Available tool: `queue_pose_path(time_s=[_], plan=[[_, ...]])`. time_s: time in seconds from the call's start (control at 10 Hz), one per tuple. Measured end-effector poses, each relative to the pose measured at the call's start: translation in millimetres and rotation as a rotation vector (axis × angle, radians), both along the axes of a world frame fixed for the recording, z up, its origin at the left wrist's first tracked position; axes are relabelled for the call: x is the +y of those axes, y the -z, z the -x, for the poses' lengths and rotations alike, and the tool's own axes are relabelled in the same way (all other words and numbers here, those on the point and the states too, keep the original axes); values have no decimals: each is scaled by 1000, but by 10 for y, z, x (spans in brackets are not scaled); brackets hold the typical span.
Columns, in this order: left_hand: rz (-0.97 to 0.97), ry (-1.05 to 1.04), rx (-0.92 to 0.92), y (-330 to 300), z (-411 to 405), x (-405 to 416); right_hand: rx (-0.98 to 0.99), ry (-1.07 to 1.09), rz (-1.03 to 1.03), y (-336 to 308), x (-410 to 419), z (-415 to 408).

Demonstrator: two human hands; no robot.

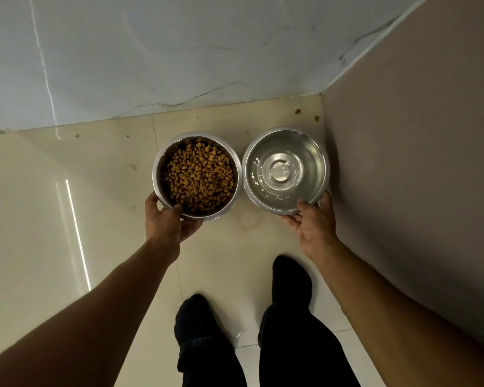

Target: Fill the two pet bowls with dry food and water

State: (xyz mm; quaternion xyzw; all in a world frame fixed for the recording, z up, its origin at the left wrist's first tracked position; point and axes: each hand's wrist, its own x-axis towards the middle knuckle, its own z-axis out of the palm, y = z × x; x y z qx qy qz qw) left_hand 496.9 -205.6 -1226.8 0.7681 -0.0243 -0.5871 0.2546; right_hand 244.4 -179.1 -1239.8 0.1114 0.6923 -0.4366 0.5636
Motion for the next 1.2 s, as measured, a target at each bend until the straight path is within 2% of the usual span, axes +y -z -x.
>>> queue_pose_path(time_s=[0.7, 0.8, 0.9, 1.0, 1.1, 1.2], plan=[[-12, 42, -70, 52, -13, -113, -3, 4, 1, 19, -175, 48], [-12, 85, -73, 12, -5, -100, 6, -30, -3, 48, -152, 84], [17, 207, -153, -16, 18, -68, 57, -90, -26, 31, -146, 74], [159, 651, -583, -51, 4, 1, 634, -565, -101, -28, -83, 83], [287, 873, -805, -119, 25, -13, 1116, -849, -14, -91, -57, 84], [449, 1259, -880, -231, 112, -95, 1328, -1150, 192, -271, -84, 47]])
